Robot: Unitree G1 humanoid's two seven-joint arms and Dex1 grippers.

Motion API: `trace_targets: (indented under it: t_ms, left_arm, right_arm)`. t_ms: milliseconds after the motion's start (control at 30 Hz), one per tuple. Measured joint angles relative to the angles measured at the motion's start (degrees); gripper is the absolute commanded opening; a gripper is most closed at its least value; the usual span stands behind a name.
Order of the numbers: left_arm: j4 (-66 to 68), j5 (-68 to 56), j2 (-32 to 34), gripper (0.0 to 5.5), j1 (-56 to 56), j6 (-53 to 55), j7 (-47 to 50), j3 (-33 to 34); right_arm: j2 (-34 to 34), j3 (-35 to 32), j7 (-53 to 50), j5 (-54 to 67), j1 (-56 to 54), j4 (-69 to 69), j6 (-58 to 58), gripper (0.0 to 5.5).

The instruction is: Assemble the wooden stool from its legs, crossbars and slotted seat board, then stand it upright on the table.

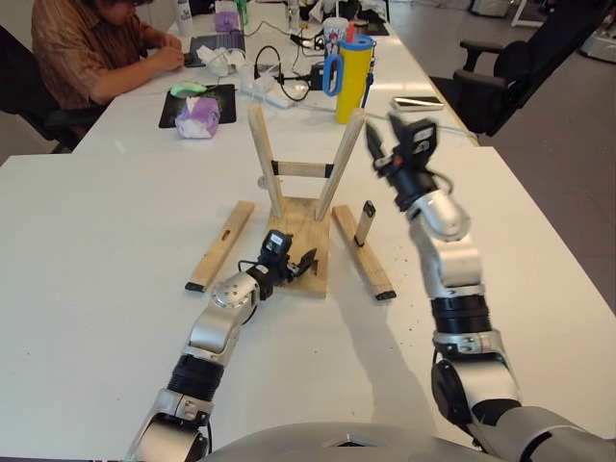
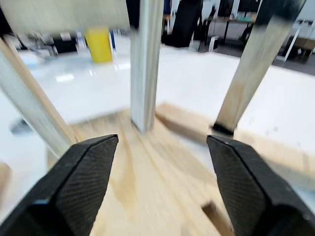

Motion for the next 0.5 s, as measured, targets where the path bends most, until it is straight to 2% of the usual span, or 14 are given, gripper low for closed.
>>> trace_targets:
  t_ms: [67,100,267,367,467,500]
  left_arm:
    - [-5.4,-1.4,2.0,3.34,1.2,-1.2,-1.4,2.2]
    - [-8.3,-2.1,3.8,3.34,2.4,-1.6,-2.8,3.3]
    - [-16.9,-2.6,17.7,3.34,9.6,-5.1,-13.9,7.0]
    - [-15.8,0.2,25.8,3.34,14.2,-11.4,-21.1,6.9]
    - [-11.9,3.2,29.8,3.34,15.5,-17.6,-24.2,6.2]
    - [-10.4,4.4,30.3,3.34,15.6,-19.5,-24.6,5.9]
  right_arm:
    - [-2.7,-1.9,0.0,0.0,1.2,-1.8,3.3,1.98]
    - [-4.1,-2.4,0.4,0.0,3.0,-2.3,5.3,2.15]
    - [-8.4,-3.0,5.5,2.2,19.2,-4.1,18.9,2.75]
    - [-8.9,-2.5,8.8,5.6,24.8,-7.8,26.5,3.21]
    - [-9.6,-1.1,11.0,7.2,25.5,-11.3,29.6,3.71]
    - [-9.8,-0.7,11.3,7.3,25.5,-12.0,30.4,3.71]
